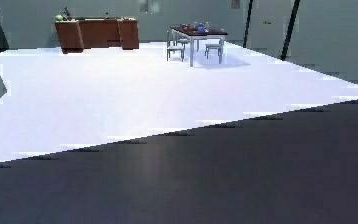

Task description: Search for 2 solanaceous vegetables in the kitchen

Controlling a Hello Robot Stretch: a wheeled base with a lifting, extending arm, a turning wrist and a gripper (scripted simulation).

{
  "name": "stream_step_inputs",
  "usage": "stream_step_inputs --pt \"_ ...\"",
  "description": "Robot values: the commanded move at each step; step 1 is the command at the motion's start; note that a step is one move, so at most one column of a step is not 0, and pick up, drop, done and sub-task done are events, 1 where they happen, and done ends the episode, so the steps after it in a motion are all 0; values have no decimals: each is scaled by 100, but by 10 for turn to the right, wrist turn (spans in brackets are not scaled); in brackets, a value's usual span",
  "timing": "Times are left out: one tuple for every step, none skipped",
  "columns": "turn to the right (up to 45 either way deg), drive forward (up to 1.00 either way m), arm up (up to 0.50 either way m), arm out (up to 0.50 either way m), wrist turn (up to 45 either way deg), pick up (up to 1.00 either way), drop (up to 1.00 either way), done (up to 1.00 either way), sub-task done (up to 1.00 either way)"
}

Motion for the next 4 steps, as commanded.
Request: stream_step_inputs --pt "0 100 0 0 0 0 0 0 0" --pt "0 100 0 0 0 0 0 0 0" --pt "0 100 0 0 0 0 0 0 0" --pt "0 100 0 0 0 0 0 0 0"
